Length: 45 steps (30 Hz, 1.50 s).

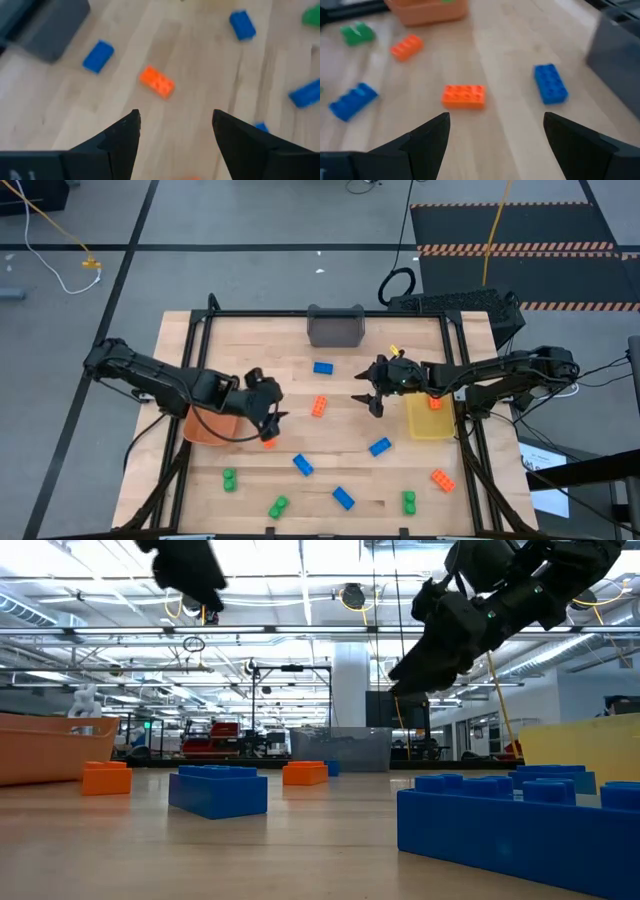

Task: Sort & place blocks by color
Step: Put the orange game piece into the yellow bin

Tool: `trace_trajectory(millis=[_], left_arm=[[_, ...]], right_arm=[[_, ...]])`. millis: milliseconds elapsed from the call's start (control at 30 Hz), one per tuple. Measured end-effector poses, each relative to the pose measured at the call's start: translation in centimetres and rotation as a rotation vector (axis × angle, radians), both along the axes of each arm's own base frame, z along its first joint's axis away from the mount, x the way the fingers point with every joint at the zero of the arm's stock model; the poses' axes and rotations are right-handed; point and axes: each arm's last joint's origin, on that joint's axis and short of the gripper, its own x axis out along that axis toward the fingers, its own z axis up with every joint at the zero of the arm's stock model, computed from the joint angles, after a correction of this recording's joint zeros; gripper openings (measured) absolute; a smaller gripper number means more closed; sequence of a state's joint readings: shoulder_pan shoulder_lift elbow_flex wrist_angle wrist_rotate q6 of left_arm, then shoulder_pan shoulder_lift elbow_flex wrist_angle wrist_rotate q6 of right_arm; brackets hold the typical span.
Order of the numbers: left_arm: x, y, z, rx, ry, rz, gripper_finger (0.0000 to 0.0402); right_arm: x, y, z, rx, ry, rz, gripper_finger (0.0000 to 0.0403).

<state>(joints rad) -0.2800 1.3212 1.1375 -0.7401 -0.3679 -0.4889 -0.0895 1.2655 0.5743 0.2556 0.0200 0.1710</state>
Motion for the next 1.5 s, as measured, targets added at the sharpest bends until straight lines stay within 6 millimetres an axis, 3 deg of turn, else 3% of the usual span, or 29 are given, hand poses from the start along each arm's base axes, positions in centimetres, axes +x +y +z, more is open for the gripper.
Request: trace_trajectory(millis=[167, 467, 700, 867, 933, 1133, 1500], left_arm=[[1.3, 1.9, -1.2, 0.025, -0.102, 0.010, 0.0226], [2.4, 6.4, -6.0, -0.093, -0.362, -0.069, 0.0204], [2.5, 9.5, -7.9, -0.044, -0.320, -0.003, 0.0189], [3.8, 9.5, -10.2, -0.092, -0.228, -0.079, 0.0186], [4.4, 9.3, -11.0, -0.109, -0.173, -0.109, 0.0187], [6.0, 8.5, -11.4, -0.093, -0.063, -0.045, 0.0186], [9.4, 6.3, -11.9, -0.105, -0.050, 0.018, 0.0186]], right_arm=[[0.1, 0.0, 0.2, -0.065, -0.017, 0.034, 0.0311], [0.0, 0.0, 0.0, -0.100, 0.009, 0.047, 0.0311], [-0.4, -0.3, -0.5, -0.157, 0.104, -0.029, 0.0311], [-0.3, -0.1, -0.7, -0.151, 0.270, -0.061, 0.0311], [0.1, 0.0, -0.2, -0.141, 0.258, -0.064, 0.0311], [0.4, 1.0, 0.3, -0.136, 0.225, -0.052, 0.0311], [0.4, 0.7, 0.3, -0.181, 0.222, -0.163, 0.0311]])
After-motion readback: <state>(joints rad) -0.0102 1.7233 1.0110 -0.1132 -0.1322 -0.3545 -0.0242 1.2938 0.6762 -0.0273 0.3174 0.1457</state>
